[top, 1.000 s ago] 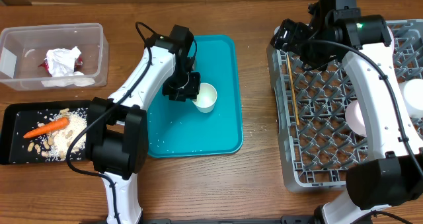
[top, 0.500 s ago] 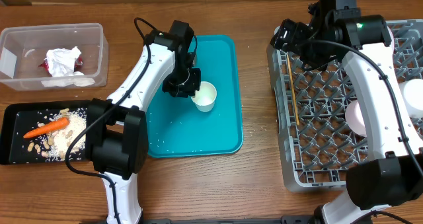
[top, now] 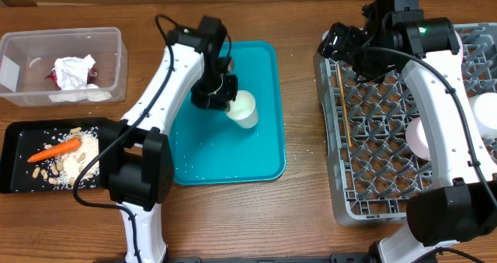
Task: Sort waste into correct bins and load items into the dishwasher rack
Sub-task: 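Lift the paper cup and carry it up toward the right gripper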
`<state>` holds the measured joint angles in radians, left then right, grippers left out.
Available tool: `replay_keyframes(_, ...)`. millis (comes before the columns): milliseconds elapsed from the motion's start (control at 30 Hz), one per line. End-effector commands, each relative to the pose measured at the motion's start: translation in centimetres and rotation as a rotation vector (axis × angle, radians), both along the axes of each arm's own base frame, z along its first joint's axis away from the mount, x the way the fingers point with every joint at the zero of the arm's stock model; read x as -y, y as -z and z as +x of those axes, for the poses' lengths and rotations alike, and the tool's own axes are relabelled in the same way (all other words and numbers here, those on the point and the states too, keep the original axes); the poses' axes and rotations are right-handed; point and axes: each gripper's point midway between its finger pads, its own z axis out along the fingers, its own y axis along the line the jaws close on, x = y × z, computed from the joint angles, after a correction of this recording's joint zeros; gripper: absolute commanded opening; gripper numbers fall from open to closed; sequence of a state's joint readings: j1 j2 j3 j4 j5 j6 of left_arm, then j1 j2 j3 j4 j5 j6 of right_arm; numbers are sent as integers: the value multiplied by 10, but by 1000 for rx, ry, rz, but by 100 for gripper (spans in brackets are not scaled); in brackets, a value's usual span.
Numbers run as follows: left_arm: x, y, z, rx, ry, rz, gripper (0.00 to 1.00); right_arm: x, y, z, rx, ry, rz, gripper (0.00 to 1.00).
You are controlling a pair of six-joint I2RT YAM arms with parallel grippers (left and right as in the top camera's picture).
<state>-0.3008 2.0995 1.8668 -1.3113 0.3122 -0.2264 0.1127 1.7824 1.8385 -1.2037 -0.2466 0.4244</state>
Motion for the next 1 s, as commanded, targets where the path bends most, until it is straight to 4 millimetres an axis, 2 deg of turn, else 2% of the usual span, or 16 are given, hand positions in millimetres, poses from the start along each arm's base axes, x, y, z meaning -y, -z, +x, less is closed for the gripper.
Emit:
replay_keyframes(0, 36, -65, 4, 99, 122, -348, 4, 0, -11, 3, 37, -3, -8, 100)
replay_keyframes(133, 40, -105, 16, 140, 113, -651, 4, 0, -11, 3, 37, -3, -8, 100)
replay_keyframes(200, 29, -134, 28, 179, 90, -870, 4, 0, -11, 3, 37, -3, -8, 100)
replay_keyframes(233, 23, -141, 32, 192, 80, -926, 4, 0, -11, 3, 37, -3, -8, 100)
replay_keyframes(400, 0, -165, 39, 205, 34, -1108, 4, -3, -13, 4, 40, 4, 18, 100)
replay_keyframes(567, 0, -194, 35, 228, 83, -1272, 4, -18, -23, 11, 59, 16, 124, 100)
replay_keyframes(633, 0, -195, 37, 213, 74, -1275, 4, -26, -30, 12, 78, -20, 170, 100)
replay_keyframes(700, 1, -195, 38, 191, 59, -1275, 4, -48, -46, 10, 106, -116, 304, 100)
replay_keyframes(800, 1, -196, 39, 148, 28, -1275, 4, -84, -91, -1, 191, -349, 576, 100)
replay_keyframes(900, 1, -196, 40, 76, -24, -1274, 4, -101, -127, -13, 241, -493, 760, 100)
replay_keyframes(967, 1, -196, 40, 23, -61, -1272, 4, -102, -131, -13, 229, -483, 783, 100)
